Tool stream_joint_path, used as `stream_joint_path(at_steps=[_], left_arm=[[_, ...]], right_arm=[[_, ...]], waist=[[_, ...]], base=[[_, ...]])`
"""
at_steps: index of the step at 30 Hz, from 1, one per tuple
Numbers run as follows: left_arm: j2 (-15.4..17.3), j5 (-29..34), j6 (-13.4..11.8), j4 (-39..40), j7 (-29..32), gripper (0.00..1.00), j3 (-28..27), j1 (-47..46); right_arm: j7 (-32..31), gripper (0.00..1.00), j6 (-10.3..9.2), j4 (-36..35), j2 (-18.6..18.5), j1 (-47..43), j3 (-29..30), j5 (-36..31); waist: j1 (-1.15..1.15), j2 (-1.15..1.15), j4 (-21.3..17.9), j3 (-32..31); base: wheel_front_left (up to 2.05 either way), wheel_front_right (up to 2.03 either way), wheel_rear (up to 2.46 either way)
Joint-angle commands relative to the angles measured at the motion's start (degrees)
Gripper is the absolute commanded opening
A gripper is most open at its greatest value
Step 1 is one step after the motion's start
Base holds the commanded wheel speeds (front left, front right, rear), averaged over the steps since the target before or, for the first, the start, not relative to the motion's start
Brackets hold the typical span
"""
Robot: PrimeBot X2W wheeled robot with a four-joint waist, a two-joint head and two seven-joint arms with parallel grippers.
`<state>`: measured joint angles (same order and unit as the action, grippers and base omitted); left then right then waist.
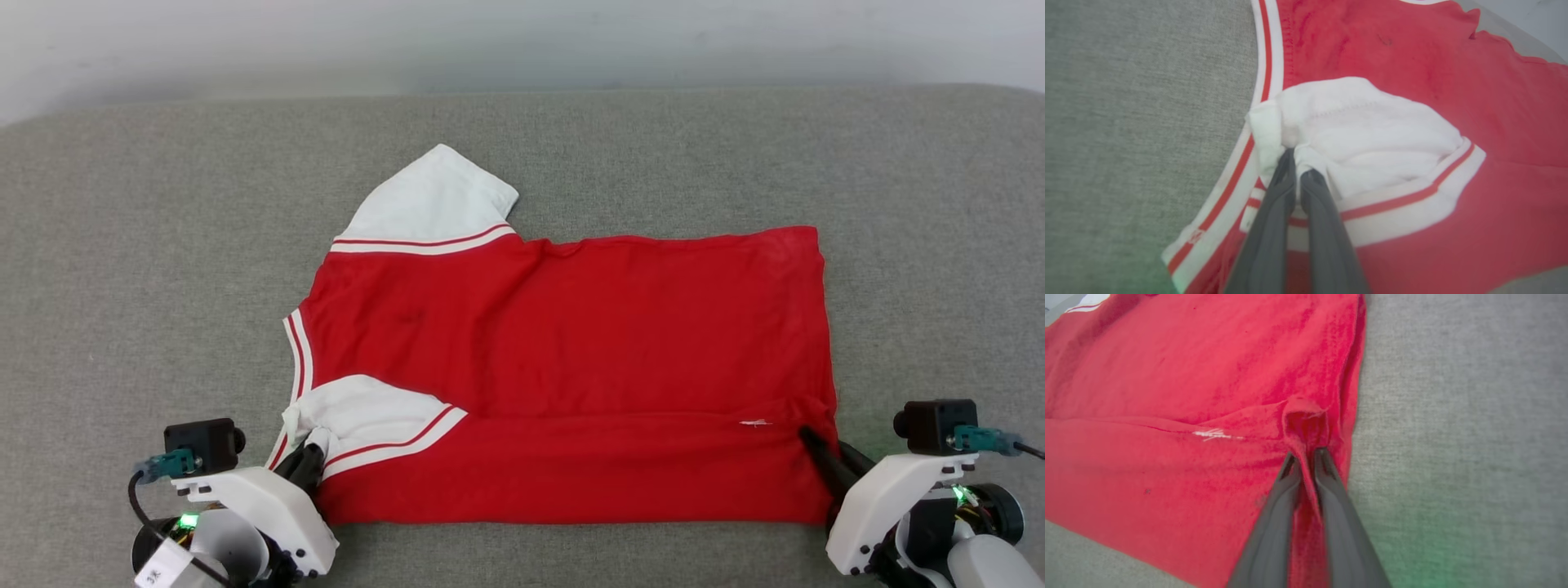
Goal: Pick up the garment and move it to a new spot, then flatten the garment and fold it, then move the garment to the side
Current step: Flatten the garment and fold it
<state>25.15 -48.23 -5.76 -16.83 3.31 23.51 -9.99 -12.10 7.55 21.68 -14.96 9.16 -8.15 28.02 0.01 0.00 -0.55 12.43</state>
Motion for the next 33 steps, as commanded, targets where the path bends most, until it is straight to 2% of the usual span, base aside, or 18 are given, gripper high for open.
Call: stream_joint_path(at_steps=[1, 10, 17, 21, 26, 31, 33], left_arm=[[0.0, -0.3, -0.6, -0.7, -0.7, 1.00, -0.7, -0.7], [1.6, -1.0, -2.3, -0.3, -1.3, 1.00, -3.0, -0.2], [4.1, -2.4, -3.2, 1.0, 1.4, 1.00, -4.3, 0.2], [6.8, -3.3, -4.2, 4.2, 6.0, 1.00, -4.5, 0.6], [11.0, -6.0, -4.8, 9.4, 15.6, 1.00, -3.9, 1.9], [14.9, -8.7, -7.2, 13.8, 24.8, 1.00, -3.2, 3.9], [15.4, -9.5, -7.9, 15.1, 27.2, 1.00, -2.7, 4.7]], right_arm=[[1.9, 1.00, -0.13, 0.7, -0.2, 0.3, -0.2, 0.0], [14.8, 1.00, -0.10, -3.1, 1.6, -1.9, 3.2, -2.3], [17.5, 1.00, -0.10, -6.8, 4.0, -4.0, 6.2, -5.7], [17.1, 1.00, -0.10, -10.0, 5.5, -5.8, 8.5, -8.0], [15.1, 1.00, -0.10, -14.0, 7.4, -8.4, 10.1, -10.0], [13.7, 1.00, -0.09, -18.0, 8.9, -10.2, 10.8, -11.5], [13.2, 1.00, -0.09, -19.2, 9.4, -10.5, 10.8, -11.8]], waist=[[-0.01, 0.00, 0.1, -1.0], [-0.01, 0.00, 0.2, -5.3], [-0.01, 0.00, -0.8, -7.2], [-0.01, 0.00, -1.4, -8.1], [-0.01, 0.00, -2.3, -8.9], [-0.01, 0.00, -3.9, -9.1], [-0.01, 0.00, -4.5, -8.9]], base=[[0.00, 0.00, 0.00], [0.00, 0.00, 0.00], [0.00, 0.00, 0.00], [0.00, 0.00, 0.00], [0.00, 0.00, 0.00], [0.00, 0.00, 0.00], [0.00, 0.00, 0.00]])
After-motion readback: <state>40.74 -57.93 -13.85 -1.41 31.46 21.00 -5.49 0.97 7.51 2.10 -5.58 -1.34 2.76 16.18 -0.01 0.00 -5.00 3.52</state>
